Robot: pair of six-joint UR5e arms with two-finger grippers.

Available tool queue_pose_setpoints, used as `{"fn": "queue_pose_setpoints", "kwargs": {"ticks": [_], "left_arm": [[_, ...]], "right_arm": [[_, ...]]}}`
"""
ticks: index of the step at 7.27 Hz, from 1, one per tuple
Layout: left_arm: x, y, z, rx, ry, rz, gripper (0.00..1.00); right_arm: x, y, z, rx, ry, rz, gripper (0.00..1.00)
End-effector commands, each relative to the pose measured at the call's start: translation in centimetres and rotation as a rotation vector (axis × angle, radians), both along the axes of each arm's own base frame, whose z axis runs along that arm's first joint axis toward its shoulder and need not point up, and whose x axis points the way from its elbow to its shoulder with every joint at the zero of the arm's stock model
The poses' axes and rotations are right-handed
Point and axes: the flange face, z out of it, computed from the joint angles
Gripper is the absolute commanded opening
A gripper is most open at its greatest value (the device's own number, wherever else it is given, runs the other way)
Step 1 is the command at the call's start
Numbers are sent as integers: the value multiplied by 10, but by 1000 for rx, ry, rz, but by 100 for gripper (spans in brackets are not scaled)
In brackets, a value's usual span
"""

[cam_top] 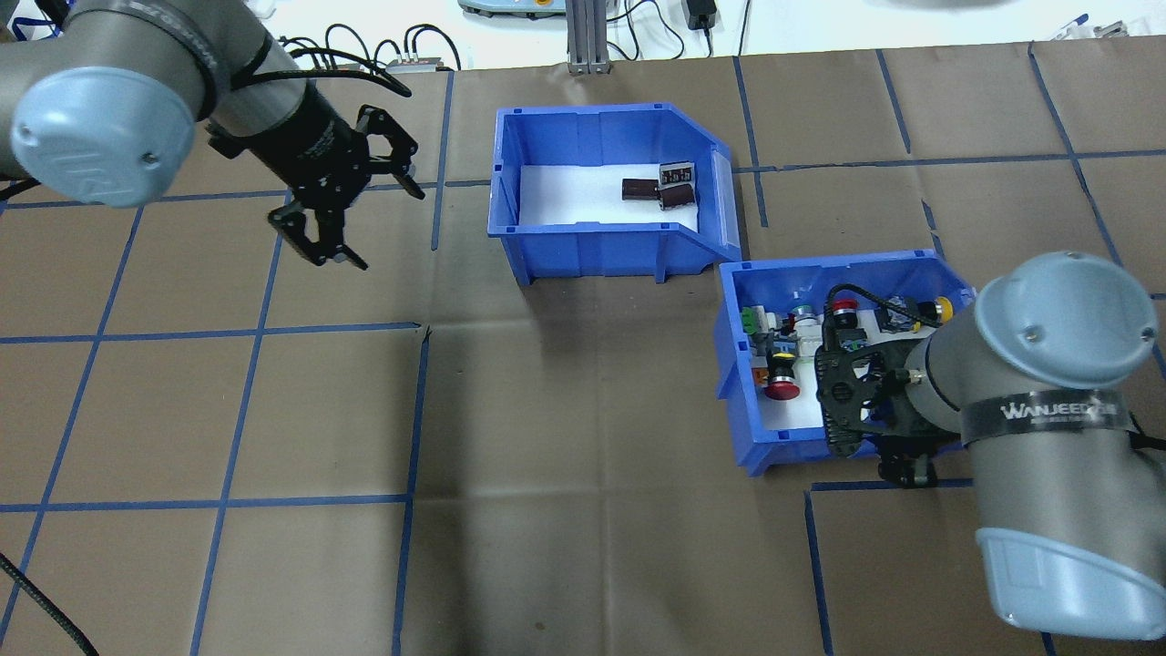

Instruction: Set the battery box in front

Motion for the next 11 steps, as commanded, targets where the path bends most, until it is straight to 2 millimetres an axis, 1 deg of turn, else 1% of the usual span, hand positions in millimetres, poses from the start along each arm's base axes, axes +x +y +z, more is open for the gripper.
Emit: {"fn": "queue_pose_setpoints", "kwargs": {"ticks": [1,2,3,4,5,6,7,8,9,11], "left_arm": [[36,32,53,-113,-162,-590,98],[34,42,68,-167,-175,-763,99],[29,57,79,-189,-178,-796,99],[27,64,83,-189,-179,-801,99],[25,74,94,-212,-186,-804,99],[24,78,96,-219,-188,-806,99],[23,80,98,-224,-188,-806,99],[24,77,93,-215,-186,-811,99],[24,74,90,-209,-181,-812,99],[24,83,95,-213,-195,-812,99]], "right_arm": [[57,25,1,-7,-17,-10,5],[79,35,2,-32,-30,-5,5],[97,39,-1,-43,-34,11,5],[115,35,-2,-36,-33,-3,4],[140,32,-2,-25,-29,3,5],[164,32,-6,-27,12,30,4],[189,37,-12,-45,15,39,4],[205,39,-26,-50,11,36,4],[209,40,-35,-36,16,12,5],[209,40,-43,-20,24,-31,5]]}}
